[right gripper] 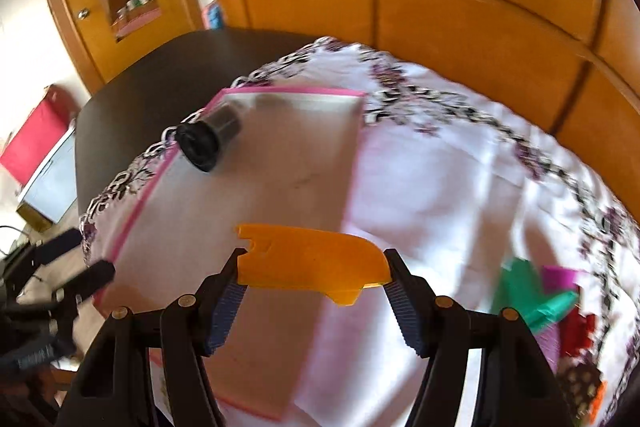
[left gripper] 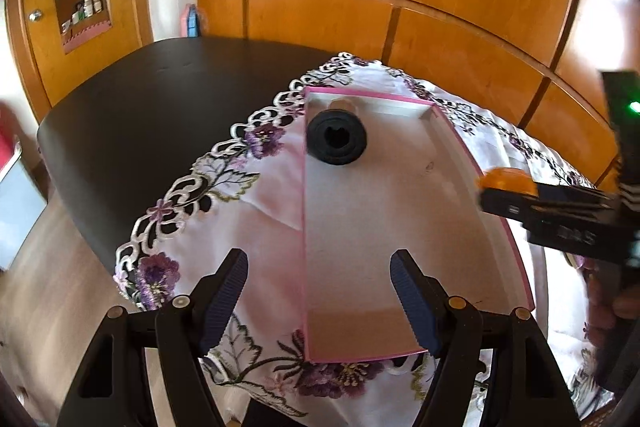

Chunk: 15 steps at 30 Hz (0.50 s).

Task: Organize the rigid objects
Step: 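Carry the orange piece into the tray beside the jar and open the right gripper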

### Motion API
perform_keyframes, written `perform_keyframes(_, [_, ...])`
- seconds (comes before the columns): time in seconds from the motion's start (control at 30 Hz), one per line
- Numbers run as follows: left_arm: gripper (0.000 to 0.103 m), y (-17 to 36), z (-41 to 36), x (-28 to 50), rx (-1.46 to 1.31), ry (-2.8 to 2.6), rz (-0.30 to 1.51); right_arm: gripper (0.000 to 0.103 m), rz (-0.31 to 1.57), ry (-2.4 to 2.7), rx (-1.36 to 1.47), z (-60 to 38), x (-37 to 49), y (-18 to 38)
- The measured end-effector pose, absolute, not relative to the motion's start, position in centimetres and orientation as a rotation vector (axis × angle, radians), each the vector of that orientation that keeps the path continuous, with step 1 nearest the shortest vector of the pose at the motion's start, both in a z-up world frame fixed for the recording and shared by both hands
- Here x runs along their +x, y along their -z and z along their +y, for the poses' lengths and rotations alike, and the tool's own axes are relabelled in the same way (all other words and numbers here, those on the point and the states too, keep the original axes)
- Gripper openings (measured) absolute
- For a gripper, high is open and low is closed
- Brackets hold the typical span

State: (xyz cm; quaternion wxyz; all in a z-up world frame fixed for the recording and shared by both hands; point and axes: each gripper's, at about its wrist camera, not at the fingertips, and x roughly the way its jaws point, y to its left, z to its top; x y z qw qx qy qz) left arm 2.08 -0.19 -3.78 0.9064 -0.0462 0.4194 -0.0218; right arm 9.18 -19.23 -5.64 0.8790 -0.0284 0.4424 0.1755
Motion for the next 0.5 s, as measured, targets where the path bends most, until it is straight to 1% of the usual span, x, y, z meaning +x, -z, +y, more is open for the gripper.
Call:
perform_keyframes(0.27, [0.074,4.0,1.4,2.3,-0.138,0.015,0.862,0.068,0.985,-0.454,-0.075,-11.7,13.4,7.2])
perform_keyframes(0.4, [0.074,4.4,2.0,2.6,-0.150,0.002,0.871,0.068,1.027,-0.477,-0.062,-9.6,15.2,8.7])
perform_keyframes(0.5, [0.074,4.6,2.4,2.8,-0.155,-0.008,0.876,0.068,1.021,-0.485,-0.040,-9.1,15.6,9.3])
